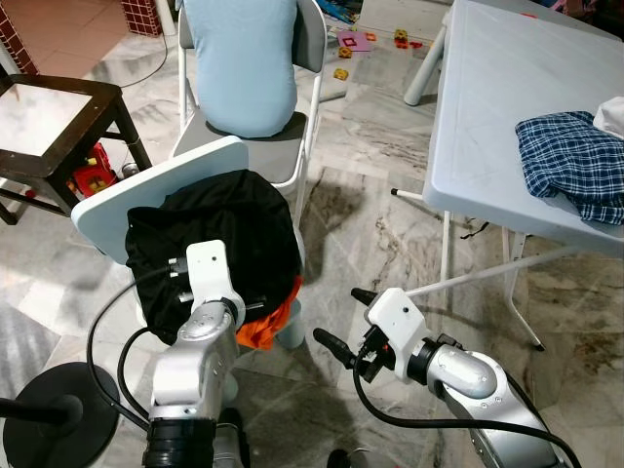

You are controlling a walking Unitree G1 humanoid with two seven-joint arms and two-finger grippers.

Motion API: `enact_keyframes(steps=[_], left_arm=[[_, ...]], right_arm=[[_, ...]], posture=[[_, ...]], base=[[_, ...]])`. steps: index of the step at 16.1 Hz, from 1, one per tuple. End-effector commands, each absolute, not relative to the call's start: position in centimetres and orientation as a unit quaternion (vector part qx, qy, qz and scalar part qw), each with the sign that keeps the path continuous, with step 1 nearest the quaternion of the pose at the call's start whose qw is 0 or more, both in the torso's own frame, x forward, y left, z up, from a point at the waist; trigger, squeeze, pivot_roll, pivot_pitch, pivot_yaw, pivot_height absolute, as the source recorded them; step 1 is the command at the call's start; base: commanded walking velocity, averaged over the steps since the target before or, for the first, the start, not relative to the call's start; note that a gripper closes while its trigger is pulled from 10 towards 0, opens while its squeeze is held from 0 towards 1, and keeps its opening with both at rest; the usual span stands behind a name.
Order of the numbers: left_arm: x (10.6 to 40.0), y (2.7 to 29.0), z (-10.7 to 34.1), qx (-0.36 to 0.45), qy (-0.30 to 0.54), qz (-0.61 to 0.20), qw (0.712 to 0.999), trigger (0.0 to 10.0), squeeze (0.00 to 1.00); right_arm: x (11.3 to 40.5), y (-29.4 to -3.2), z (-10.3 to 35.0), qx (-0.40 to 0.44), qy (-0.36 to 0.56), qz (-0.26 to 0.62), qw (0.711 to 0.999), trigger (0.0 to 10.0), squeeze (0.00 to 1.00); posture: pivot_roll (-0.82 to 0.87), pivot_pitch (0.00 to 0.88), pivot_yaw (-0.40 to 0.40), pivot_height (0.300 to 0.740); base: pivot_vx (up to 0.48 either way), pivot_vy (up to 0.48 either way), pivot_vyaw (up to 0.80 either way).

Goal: Hang hanger

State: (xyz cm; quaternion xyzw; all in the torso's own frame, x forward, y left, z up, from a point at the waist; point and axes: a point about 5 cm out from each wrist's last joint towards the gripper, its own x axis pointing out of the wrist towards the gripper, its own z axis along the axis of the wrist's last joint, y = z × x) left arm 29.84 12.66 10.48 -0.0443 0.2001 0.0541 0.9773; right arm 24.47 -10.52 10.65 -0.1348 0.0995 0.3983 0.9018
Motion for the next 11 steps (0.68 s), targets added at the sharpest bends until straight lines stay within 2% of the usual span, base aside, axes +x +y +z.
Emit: enact_keyframes(steps=[1,3,5,7,9,10,11], left_arm=[[30.3,12.5,12.0,0.041,0.137,0.039,0.989,0.0,0.0],[30.9,11.7,14.1,0.13,0.06,0.002,0.99,0.0,0.0],[30.7,10.7,14.1,0.184,0.033,-0.044,0.981,0.0,0.0],[30.3,10.1,13.4,0.196,0.043,-0.076,0.977,0.0,0.0],[28.9,9.5,11.0,0.193,0.091,-0.13,0.968,0.0,0.0],[28.5,9.5,10.5,0.185,0.104,-0.135,0.968,2.0,0.0],[28.2,9.6,10.1,0.189,0.113,-0.134,0.966,3.2,0.0]], right_arm=[[24.5,-11.0,10.3,-0.138,0.106,0.392,0.903,10.0,0.0],[24.6,-11.0,10.3,-0.138,0.105,0.392,0.904,10.0,0.0],[24.6,-11.0,10.4,-0.139,0.104,0.391,0.904,10.0,0.0],[24.6,-11.1,10.4,-0.14,0.104,0.39,0.904,10.0,0.0],[24.5,-11.1,10.3,-0.139,0.105,0.389,0.905,10.0,0.0],[24.5,-11.1,10.3,-0.139,0.105,0.389,0.905,10.0,0.0],[24.4,-11.1,10.3,-0.139,0.105,0.389,0.904,10.0,0.0]], posture=[[-0.03,0.198,-0.1,0.74],[-0.03,0.196,-0.101,0.74],[-0.03,0.195,-0.101,0.74],[-0.03,0.198,-0.101,0.74],[-0.03,0.2,-0.103,0.74],[-0.03,0.2,-0.103,0.74],[-0.03,0.203,-0.103,0.74]], base=[[0.0,0.0,0.0],[0.0,0.0,0.0],[0.0,0.0,0.0],[0.0,0.0,0.0],[0.0,0.0,0.0],[0.0,0.0,0.0],[0.0,0.0,0.0]])
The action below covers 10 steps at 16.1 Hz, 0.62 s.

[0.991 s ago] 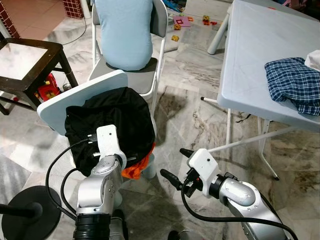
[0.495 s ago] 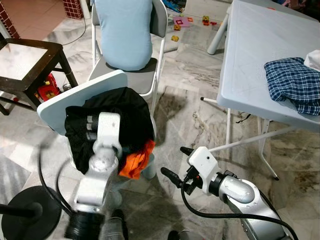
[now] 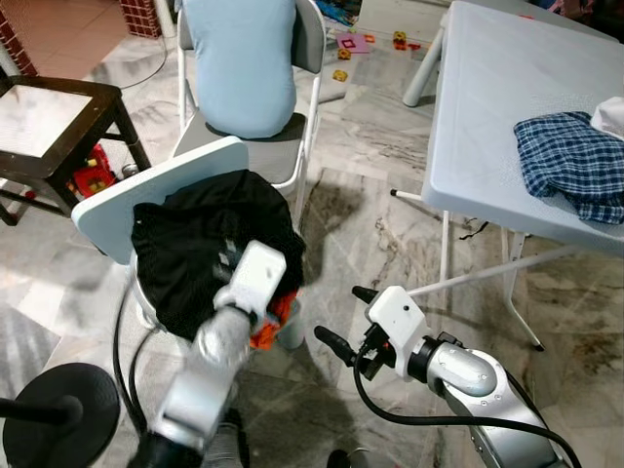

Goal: Hang hanger

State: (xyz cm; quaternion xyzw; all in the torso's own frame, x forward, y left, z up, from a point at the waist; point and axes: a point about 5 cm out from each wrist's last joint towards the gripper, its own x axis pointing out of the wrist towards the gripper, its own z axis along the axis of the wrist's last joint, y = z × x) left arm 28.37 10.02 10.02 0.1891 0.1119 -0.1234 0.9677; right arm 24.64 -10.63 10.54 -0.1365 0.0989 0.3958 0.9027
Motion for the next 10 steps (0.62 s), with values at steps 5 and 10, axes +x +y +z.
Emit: enact_keyframes(steps=[5,10], left_arm=[[27.4,10.2,9.4,0.159,0.146,-0.12,0.969,10.0,1.0],[26.5,10.4,9.9,0.15,0.155,-0.103,0.971,10.0,1.0]], right_arm=[[24.3,-11.1,10.2,-0.139,0.108,0.393,0.903,10.0,0.0],[24.2,-11.0,10.0,-0.138,0.111,0.397,0.9,10.0,0.0]], posture=[[-0.02,0.21,-0.103,0.74],[-0.01,0.217,-0.1,0.74]], base=[[0.0,0.0,0.0],[0.0,0.0,0.0]])
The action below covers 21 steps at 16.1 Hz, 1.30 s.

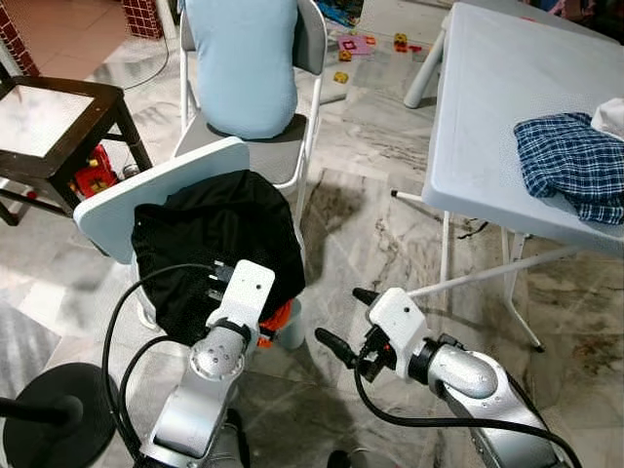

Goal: Hang hanger

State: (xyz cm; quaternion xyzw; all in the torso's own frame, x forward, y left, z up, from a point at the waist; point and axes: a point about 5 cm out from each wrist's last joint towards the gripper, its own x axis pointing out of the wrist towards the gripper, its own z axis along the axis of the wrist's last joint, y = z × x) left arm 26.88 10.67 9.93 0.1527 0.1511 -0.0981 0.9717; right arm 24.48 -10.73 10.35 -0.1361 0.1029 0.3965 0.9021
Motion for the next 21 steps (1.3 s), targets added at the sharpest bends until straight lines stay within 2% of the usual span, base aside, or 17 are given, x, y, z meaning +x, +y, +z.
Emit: enact_keyframes(steps=[1,9,14,15,16,17,18,19,20,21], left_arm=[[26.4,10.6,10.1,0.14,0.16,-0.101,0.972,10.0,1.0],[26.2,10.6,9.6,0.097,0.207,-0.099,0.968,10.0,1.0],[27.6,10.5,9.3,0.07,0.225,-0.08,0.969,10.0,1.0],[27.9,10.5,9.3,0.067,0.224,-0.079,0.969,10.0,0.88],[28.2,10.5,9.4,0.059,0.226,-0.077,0.969,10.0,0.0],[28.4,10.3,9.4,0.043,0.229,-0.082,0.969,10.0,0.0],[28.5,10.2,9.4,0.034,0.23,-0.083,0.969,7.6,0.0],[28.6,9.9,9.4,0.022,0.23,-0.089,0.969,3.3,0.0],[28.6,9.6,9.4,0.014,0.23,-0.095,0.968,0.0,0.0],[28.5,9.4,9.3,0.012,0.23,-0.099,0.968,0.0,0.0]], right_arm=[[24.2,-11.0,10.0,-0.138,0.111,0.398,0.9,10.0,0.0],[24.2,-10.8,10.0,-0.139,0.11,0.4,0.899,10.0,0.0],[24.2,-10.8,10.0,-0.138,0.11,0.401,0.899,10.0,0.0],[24.2,-10.7,10.0,-0.138,0.109,0.401,0.899,10.0,0.0],[24.2,-10.7,10.0,-0.138,0.109,0.401,0.899,10.0,0.0],[24.2,-10.7,10.0,-0.138,0.108,0.401,0.899,10.0,0.0],[24.2,-10.7,10.0,-0.138,0.107,0.4,0.9,10.0,0.0],[24.2,-10.7,10.0,-0.137,0.108,0.399,0.9,10.0,0.0],[24.1,-10.7,10.0,-0.137,0.108,0.399,0.9,10.0,0.0],[24.1,-10.7,10.0,-0.136,0.108,0.399,0.9,10.0,0.0]], posture=[[-0.01,0.216,-0.1,0.74],[-0.01,0.208,-0.091,0.74],[-0.01,0.207,-0.094,0.74],[-0.01,0.208,-0.094,0.74],[-0.01,0.207,-0.093,0.74],[-0.01,0.208,-0.092,0.74],[-0.01,0.207,-0.09,0.74],[-0.02,0.208,-0.089,0.74],[-0.02,0.208,-0.089,0.74],[-0.02,0.208,-0.088,0.74]], base=[[0.0,0.0,0.0],[0.0,0.0,0.0],[0.0,0.0,0.0],[0.0,0.0,0.0],[0.0,0.0,0.0],[0.0,0.0,0.0],[0.0,0.0,0.0],[0.0,0.0,0.0],[0.0,0.0,0.0],[0.0,0.0,0.0]])
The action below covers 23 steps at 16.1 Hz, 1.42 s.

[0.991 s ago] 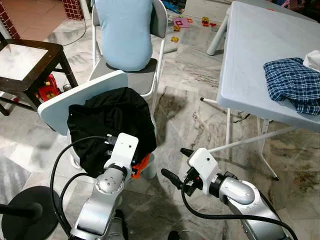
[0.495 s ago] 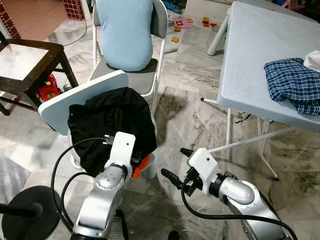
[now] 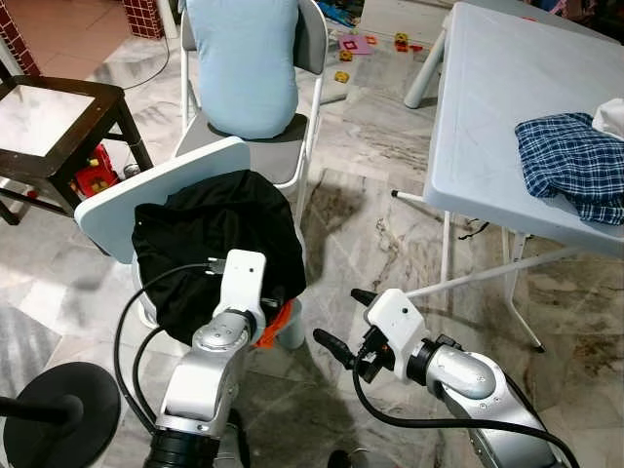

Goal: Hang hanger

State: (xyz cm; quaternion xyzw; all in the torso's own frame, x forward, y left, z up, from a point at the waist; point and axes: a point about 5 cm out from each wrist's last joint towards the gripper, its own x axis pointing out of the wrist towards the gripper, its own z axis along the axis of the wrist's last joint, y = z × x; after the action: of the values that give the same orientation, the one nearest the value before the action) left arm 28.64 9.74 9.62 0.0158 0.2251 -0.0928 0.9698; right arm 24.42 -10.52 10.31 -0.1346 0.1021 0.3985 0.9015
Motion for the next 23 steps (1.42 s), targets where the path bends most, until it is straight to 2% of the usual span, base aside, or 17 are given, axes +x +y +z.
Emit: enact_keyframes(steps=[1,14,15,19,23], left_arm=[[28.5,9.2,9.3,0.011,0.232,-0.104,0.967,0.0,0.0],[28.2,8.8,8.9,0.018,0.241,-0.113,0.964,0.0,0.0],[27.9,9.3,8.3,0.024,0.251,-0.105,0.962,0.0,0.0],[28.1,10.0,8.5,0.046,0.227,-0.091,0.968,0.0,0.0],[28.7,10.3,10.4,0.12,0.13,-0.087,0.98,0.0,0.0]], right_arm=[[24.1,-10.7,10.0,-0.136,0.108,0.399,0.9,10.0,0.0],[24.1,-10.6,10.0,-0.136,0.108,0.4,0.9,10.0,0.0],[24.1,-10.6,9.9,-0.136,0.109,0.4,0.9,10.0,0.0],[24.2,-10.7,9.8,-0.137,0.111,0.4,0.899,10.0,0.0],[24.3,-10.6,9.7,-0.138,0.11,0.399,0.9,10.0,0.0]], posture=[[-0.02,0.208,-0.089,0.74],[-0.01,0.208,-0.09,0.74],[-0.01,0.209,-0.089,0.74],[-0.02,0.207,-0.092,0.74],[-0.01,0.198,-0.087,0.74]], base=[[0.0,0.0,0.0],[0.0,0.0,0.0],[0.0,0.0,0.0],[0.0,0.0,0.0],[0.0,0.0,0.0]])
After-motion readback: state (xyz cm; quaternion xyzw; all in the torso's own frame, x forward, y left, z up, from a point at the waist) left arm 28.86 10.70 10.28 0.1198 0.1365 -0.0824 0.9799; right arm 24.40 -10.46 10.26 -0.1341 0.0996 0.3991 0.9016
